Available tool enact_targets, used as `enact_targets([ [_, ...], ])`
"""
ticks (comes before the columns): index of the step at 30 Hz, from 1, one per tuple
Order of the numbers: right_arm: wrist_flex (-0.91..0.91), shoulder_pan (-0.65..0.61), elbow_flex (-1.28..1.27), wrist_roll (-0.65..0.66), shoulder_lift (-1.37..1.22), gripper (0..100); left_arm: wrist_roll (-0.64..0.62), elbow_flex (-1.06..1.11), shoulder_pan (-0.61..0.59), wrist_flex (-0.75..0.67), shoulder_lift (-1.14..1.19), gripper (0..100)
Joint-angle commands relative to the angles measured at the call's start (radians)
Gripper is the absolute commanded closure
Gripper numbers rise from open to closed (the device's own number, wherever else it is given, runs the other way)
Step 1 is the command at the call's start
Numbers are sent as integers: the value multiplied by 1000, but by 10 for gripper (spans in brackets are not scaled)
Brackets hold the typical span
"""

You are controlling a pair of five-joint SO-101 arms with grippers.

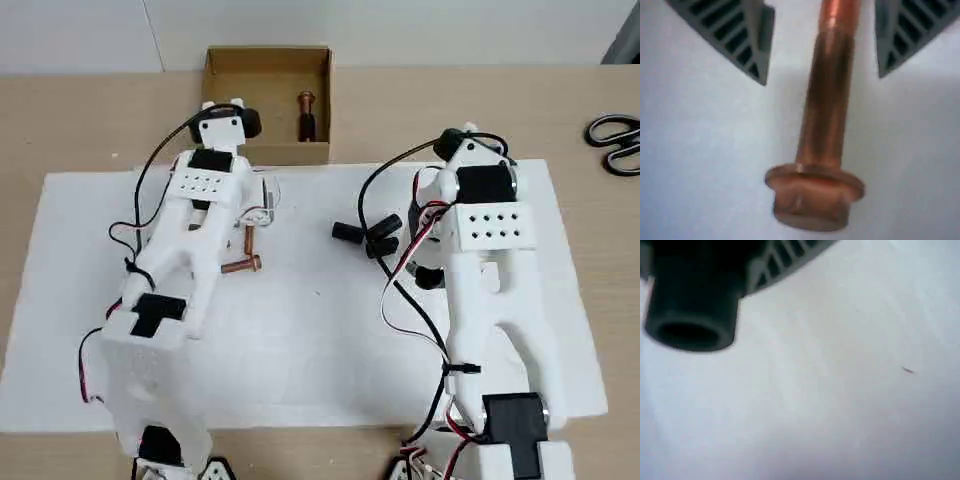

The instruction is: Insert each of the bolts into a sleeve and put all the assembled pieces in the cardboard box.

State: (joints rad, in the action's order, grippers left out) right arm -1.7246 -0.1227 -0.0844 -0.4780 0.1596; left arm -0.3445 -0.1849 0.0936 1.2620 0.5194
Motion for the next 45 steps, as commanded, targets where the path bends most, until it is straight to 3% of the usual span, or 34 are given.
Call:
enact_targets([
  [1,-5,12,3,5,41,995,11,-70,-5,-20,5,859],
  [8,-5,12,3,5,38,995,11,-229,-6,8,98,859],
  [18,-5,13,3,6,38,995,11,-490,-6,172,279,863],
  [23,-4,13,3,6,38,995,29,-596,-6,235,316,964],
  [37,51,12,-74,6,45,995,49,-627,-37,338,370,994],
  [45,36,2,28,11,48,995,52,-720,-9,456,239,994],
])
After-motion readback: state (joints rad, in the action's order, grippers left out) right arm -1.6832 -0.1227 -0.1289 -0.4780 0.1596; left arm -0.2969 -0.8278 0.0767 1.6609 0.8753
